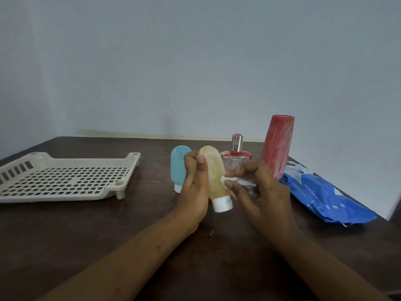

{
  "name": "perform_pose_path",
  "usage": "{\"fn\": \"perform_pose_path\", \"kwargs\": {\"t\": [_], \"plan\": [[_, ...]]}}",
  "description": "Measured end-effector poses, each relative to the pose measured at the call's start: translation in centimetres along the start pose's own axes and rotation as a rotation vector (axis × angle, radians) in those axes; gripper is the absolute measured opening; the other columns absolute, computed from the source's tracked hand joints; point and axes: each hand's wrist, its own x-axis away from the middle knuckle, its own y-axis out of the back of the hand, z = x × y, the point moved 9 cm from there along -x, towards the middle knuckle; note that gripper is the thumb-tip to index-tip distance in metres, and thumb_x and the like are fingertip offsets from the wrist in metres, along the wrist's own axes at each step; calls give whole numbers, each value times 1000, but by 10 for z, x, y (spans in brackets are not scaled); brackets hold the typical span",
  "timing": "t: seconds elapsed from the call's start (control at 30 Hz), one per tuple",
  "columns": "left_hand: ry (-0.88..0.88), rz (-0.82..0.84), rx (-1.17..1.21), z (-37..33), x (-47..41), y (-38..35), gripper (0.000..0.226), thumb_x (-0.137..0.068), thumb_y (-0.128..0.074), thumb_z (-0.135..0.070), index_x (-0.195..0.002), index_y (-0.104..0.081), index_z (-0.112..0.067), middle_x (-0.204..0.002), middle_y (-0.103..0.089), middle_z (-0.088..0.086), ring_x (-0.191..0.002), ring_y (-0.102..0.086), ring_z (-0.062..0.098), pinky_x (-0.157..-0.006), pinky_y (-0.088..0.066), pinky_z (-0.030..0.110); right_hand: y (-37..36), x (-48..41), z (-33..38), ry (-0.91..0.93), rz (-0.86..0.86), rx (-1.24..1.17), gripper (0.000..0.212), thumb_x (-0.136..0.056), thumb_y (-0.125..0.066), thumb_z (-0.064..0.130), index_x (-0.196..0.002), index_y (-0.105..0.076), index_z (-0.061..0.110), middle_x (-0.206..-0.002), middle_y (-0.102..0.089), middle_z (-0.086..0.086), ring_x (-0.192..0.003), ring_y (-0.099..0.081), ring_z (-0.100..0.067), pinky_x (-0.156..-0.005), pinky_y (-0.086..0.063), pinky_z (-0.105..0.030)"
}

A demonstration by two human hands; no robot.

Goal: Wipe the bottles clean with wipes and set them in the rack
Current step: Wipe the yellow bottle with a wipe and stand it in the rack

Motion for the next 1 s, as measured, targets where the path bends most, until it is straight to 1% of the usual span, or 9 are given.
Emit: {"fn": "perform_pose_path", "kwargs": {"t": [0.13, 0.23, 0.3, 0.37, 0.47, 0.63, 0.83, 0.93, 1.0], "plan": [[32, 25, 11, 5, -1, -3, 67, -85, -19, -60, -143, -31, -30, -121, -46, -3, -91, -51, 2, -67, -42, 8, 7, -3, -16, -91, -74, 3, 24, -82, -68, 17, -93, -52, 32, -89, -63, 18, -88, -61, 5, -66, -48, -9], [69, 53, 50, 9, -2, -3, 78, -77, -25, -68, -144, -32, -28, -127, -49, 0, -114, -51, 14, -97, -45, 32, 7, -2, -16, -94, -75, 16, 21, -83, -68, 15, -97, -60, 28, -93, -62, 22, -90, -60, 7, -68, -46, -6], [73, 41, 52, 7, 1, -1, 98, -57, -29, -80, -141, -38, -29, -132, -52, 4, -119, -53, 22, -104, -44, 45, 6, -1, -11, -50, -62, 45, 20, -83, -68, 12, -99, -66, 24, -94, -62, 23, -92, -59, 7, -72, -46, -6], [96, -2, 89, 6, 2, 4, 108, -46, -31, -84, -138, -42, -28, -130, -55, 6, -117, -56, 25, -102, -46, 49, 5, 0, -8, -7, -45, 59, 17, -84, -68, 13, -99, -70, 20, -97, -64, 19, -95, -60, 5, -76, -47, -10], [164, 5, 145, 9, 1, 6, 88, -56, -36, -77, -126, -43, -25, -119, -60, 6, -108, -62, 25, -94, -51, 46, 5, -2, -7, 16, -40, 69, 15, -84, -68, 21, -98, -71, 18, -100, -65, 14, -98, -59, 3, -78, -47, -11], [113, 224, 184, 6, 2, -10, 75, -70, -32, -70, -120, -53, -18, -90, -70, 13, -63, -67, 25, -54, -55, 33, 10, -3, -17, -19, -98, 163, 17, -82, -69, 7, -97, -71, 16, -96, -58, 21, -95, -53, 12, -76, -43, -5], [91, 279, 154, 4, 4, -17, 60, -73, -28, -68, -102, -58, -24, -70, -71, 6, -56, -66, 24, -53, -57, 33, 13, -4, -25, -79, -131, 140, 14, -84, -68, 11, -97, -69, 17, -90, -58, 21, -90, -55, 7, -74, -41, -4], [95, 212, 149, 4, 5, -13, 60, -71, -30, -68, -103, -58, -25, -84, -72, 9, -67, -69, 23, -59, -58, 35, 10, -2, -22, -73, -103, 115, 15, -84, -67, 11, -97, -69, 18, -92, -59, 22, -91, -56, 6, -73, -43, -5], [102, 112, 162, 6, 3, -4, 63, -66, -34, -70, -104, -58, -25, -96, -71, 7, -85, -69, 24, -77, -57, 42, 5, -1, -13, -4, -66, 112, 13, -85, -67, 12, -97, -69, 16, -95, -61, 18, -94, -57, 5, -74, -44, -5]]}}
